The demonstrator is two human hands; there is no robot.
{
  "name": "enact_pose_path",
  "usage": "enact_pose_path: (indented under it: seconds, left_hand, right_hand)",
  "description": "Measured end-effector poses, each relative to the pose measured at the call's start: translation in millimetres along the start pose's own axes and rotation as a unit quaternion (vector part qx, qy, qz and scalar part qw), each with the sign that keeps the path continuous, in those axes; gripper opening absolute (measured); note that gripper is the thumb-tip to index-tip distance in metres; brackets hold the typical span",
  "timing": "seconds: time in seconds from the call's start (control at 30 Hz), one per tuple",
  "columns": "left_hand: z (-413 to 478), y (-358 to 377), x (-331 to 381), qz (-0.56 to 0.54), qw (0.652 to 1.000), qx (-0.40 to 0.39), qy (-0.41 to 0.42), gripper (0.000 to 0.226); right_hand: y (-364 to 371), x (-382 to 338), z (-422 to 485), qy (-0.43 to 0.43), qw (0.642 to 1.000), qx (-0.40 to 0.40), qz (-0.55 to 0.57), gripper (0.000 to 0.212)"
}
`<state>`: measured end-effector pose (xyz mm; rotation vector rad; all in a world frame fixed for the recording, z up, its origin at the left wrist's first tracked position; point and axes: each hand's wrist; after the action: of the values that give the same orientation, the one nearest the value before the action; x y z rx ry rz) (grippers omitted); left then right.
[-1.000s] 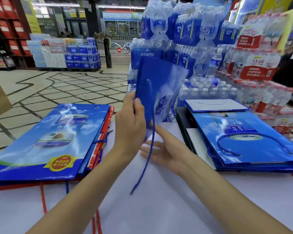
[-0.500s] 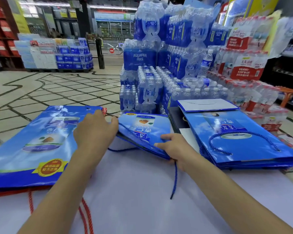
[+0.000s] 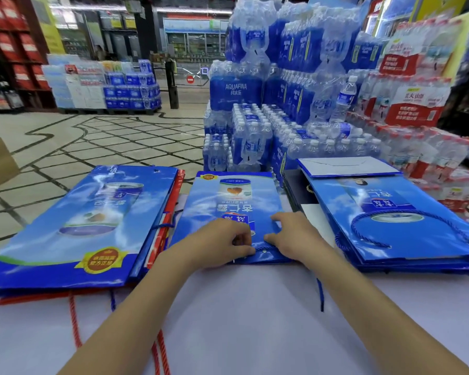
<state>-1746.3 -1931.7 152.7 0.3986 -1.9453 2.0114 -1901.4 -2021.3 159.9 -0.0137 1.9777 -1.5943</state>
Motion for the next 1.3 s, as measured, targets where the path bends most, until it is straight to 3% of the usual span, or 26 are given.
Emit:
enact_pose_path:
  seconds: [0.13,0.33,0.43,0.53,0.67,0.73,0.87,0.97,1.07,1.3]
  left_hand:
    - [1,6,1,-0.021,0.999,0.026,-0.027,0.013]
    - [4,10,3,-0.008,0.997,0.05,-0.053,0.007]
    - [1,4,1,0.017,0.991,0.095,-0.089,0.008]
    - [-2,-4,-10,0.127,0.972,0.136,-0.142,0.017]
    - [-10,-10,-19,0.171,0.954,0.116,-0.218,0.021]
    - [-10,-11,-17,0.188,0.957,0.102,-0.197,0.019]
    - [-3,-2,-6,0.148,0.987,0.045,-0.045,0.045]
    - [4,12,0,0.122,0.99,0.056,0.044,0.033]
    - [5,14,-5,0.092,0.991,0.1,0.007,0.013]
    - [-1,8,-9,0.068,0.994,0.08,-0.009,0.009]
  right_hand:
    - [12,3,-4,-0.045,0.994,0.087,-0.057,0.031]
    - [12,9,-4,-0.097,0.975,0.128,-0.152,0.018]
    - [7,11,-9,-0.118,0.986,0.08,-0.089,0.023]
    - [0,14,-13,-0.127,0.989,0.017,-0.076,0.026]
    - [0,17,-9,-0.13,0.988,0.035,-0.069,0.02]
    - [1,17,-8,-0.131,0.988,0.047,-0.064,0.017]
    - [5,17,-8,-0.144,0.986,0.064,-0.045,0.015]
    - [5,16,-8,-0.153,0.986,0.059,-0.041,0.015]
    - [-1,16,-9,-0.146,0.988,0.023,-0.034,0.017]
    - [-3,20,-8,-0.126,0.991,0.03,-0.026,0.016]
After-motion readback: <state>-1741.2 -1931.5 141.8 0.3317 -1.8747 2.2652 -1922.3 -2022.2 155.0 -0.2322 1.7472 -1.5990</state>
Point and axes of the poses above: each hand's wrist, its own z-axis towards the middle knuckle, its own y-axis out of the palm, x = y × z, and after that the axes turned 3 degrees about y, right-handed
